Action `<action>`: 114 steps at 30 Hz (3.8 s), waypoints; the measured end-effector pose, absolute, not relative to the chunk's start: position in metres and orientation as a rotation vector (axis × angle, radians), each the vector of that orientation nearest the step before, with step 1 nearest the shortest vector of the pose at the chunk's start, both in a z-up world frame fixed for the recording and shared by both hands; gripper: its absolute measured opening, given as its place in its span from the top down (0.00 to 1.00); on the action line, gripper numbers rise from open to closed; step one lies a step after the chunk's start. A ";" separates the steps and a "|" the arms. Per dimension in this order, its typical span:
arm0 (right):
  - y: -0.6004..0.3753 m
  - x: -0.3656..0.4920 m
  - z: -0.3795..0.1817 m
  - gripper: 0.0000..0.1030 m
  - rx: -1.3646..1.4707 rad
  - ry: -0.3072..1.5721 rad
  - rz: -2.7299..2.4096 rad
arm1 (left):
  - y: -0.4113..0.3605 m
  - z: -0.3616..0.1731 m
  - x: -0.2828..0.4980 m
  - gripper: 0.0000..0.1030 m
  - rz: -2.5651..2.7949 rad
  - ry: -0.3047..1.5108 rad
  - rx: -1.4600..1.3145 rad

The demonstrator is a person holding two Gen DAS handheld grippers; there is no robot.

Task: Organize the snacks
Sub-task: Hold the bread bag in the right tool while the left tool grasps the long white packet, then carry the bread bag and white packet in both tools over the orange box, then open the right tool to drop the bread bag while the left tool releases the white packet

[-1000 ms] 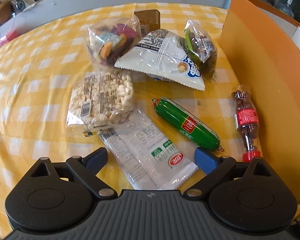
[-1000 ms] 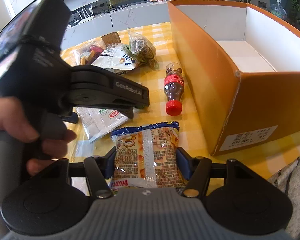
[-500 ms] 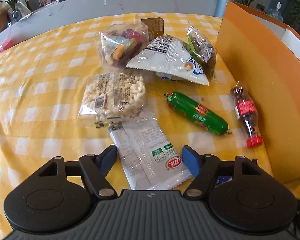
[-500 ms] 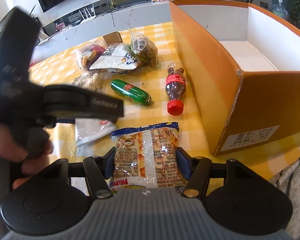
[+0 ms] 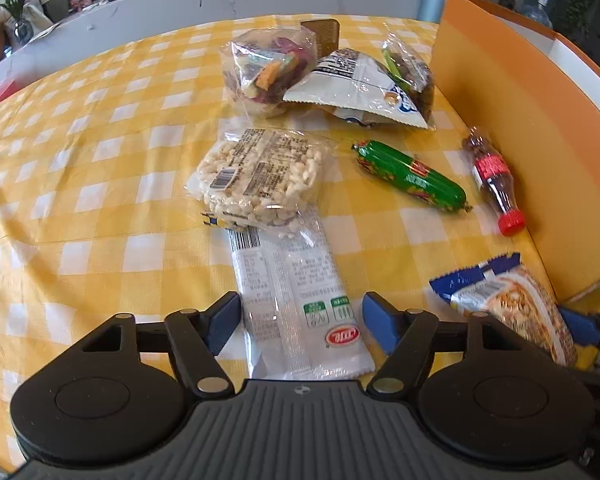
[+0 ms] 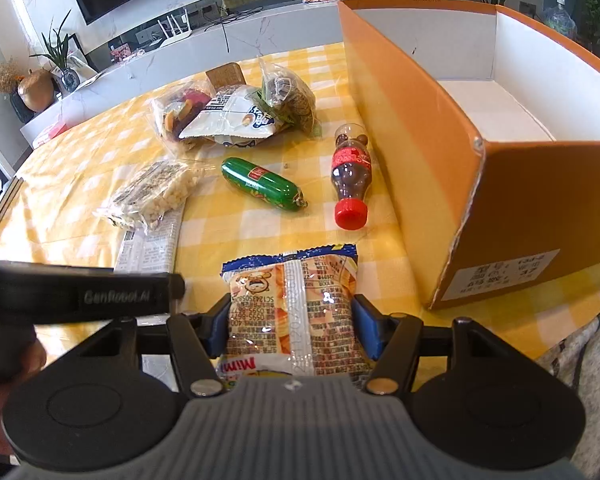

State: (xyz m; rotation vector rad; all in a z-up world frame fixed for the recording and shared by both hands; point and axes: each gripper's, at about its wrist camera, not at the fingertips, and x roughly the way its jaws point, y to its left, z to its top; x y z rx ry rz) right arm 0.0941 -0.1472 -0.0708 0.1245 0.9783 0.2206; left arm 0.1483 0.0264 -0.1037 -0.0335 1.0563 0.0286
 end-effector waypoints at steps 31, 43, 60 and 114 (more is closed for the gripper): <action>-0.154 0.092 -0.069 0.44 0.181 0.955 0.226 | 0.032 -0.075 0.099 0.45 -0.002 0.922 -0.092; -0.157 0.088 -0.063 0.44 0.197 0.931 0.236 | 0.040 -0.047 0.081 0.46 -0.087 0.828 -0.176; -0.178 0.070 -0.005 0.45 0.380 0.691 0.436 | 0.045 0.014 0.080 0.46 -0.153 0.619 -0.285; -0.316 0.203 0.005 0.11 0.543 0.793 0.117 | -0.061 0.025 0.183 0.46 -0.385 0.621 -0.271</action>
